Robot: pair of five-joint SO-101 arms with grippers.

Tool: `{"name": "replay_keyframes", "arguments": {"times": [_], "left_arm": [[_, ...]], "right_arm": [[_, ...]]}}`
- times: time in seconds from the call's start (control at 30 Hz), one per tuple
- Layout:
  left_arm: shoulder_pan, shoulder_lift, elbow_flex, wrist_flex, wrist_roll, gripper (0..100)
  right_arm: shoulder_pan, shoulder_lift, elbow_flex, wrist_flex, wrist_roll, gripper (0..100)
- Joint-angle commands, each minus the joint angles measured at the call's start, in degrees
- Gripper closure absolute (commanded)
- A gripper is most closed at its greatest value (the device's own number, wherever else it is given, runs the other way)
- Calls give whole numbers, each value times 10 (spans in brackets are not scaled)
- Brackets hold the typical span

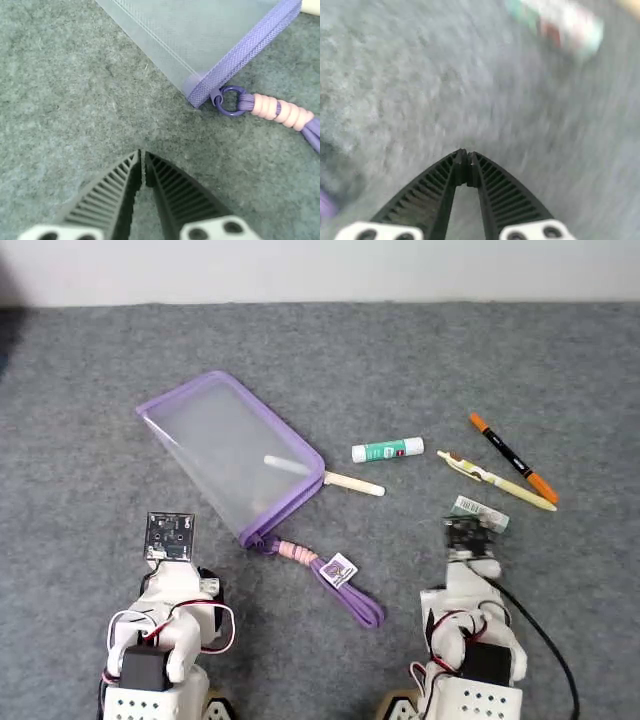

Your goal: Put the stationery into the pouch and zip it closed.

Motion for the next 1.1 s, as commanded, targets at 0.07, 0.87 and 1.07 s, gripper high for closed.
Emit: {"name": "replay_keyframes", "arguments": {"times": [0.07, 0.87, 1.07], "left_arm": [[-4, -9, -3, -11, -5, 985], [-4, -9, -3, -11, -5, 985], [-4, -9, -3, -11, -5, 985]], "right_arm": [[-2, -24, -13, -44, 70, 988], [-262, 484, -366, -111, 117, 987], [-276, 737, -550, -105, 117, 986]]}}
